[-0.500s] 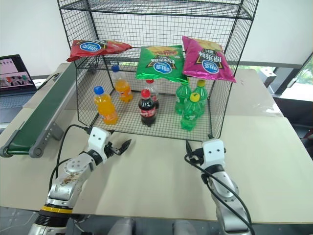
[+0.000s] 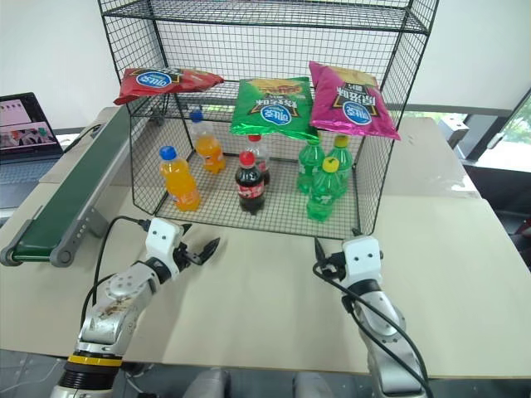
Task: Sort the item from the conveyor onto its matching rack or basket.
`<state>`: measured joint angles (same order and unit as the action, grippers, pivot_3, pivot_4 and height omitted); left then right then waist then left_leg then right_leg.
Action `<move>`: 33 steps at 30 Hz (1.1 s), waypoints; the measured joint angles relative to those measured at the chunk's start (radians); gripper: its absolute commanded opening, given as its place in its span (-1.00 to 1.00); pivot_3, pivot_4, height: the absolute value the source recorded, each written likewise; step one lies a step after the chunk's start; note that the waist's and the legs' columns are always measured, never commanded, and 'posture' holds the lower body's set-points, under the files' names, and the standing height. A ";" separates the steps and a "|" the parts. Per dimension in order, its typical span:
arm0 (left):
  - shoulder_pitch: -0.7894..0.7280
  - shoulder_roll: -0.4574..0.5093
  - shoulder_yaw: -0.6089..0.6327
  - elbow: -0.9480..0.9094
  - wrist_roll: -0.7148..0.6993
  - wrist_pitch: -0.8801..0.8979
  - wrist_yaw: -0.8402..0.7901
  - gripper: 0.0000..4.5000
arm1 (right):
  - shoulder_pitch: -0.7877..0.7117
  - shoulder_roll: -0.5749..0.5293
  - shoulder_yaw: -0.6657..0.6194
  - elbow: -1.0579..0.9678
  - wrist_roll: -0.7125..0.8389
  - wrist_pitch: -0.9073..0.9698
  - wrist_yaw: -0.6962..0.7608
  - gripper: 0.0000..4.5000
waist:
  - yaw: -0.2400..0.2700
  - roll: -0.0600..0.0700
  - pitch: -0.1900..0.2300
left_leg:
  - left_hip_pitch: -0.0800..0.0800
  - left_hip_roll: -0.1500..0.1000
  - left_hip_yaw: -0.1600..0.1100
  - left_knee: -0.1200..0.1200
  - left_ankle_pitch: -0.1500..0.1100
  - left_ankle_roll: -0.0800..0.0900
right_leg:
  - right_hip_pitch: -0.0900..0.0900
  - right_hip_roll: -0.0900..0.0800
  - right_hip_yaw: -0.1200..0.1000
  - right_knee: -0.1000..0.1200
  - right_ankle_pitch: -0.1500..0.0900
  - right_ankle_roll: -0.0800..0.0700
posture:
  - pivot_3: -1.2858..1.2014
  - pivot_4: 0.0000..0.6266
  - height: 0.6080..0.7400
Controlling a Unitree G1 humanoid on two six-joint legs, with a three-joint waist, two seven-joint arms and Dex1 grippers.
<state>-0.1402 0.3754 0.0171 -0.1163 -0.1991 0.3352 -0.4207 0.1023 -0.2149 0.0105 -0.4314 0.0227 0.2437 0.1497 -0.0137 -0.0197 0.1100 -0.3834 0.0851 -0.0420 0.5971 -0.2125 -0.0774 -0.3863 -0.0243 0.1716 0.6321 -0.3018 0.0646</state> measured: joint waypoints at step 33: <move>-0.002 0.009 -0.015 -0.011 0.032 -0.011 -0.052 0.99 | 0.014 0.002 0.002 -0.014 -0.001 0.000 0.006 1.00 | 0.000 0.000 0.000 | 0.000 0.000 0.000 0.000 0.000 0.000 | 0.000 0.000 0.000 0.000 0.000 0.000 | 0.03 -0.52 1.00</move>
<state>-0.1419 0.3844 0.0016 -0.1274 -0.1672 0.3245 -0.4727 0.1165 -0.2128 0.0125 -0.4452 0.0216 0.2439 0.1554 -0.0134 -0.0196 0.1100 -0.3835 0.0851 -0.0420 0.5973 -0.2125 -0.0774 -0.3862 -0.0244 0.1716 0.6322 -0.3018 0.0646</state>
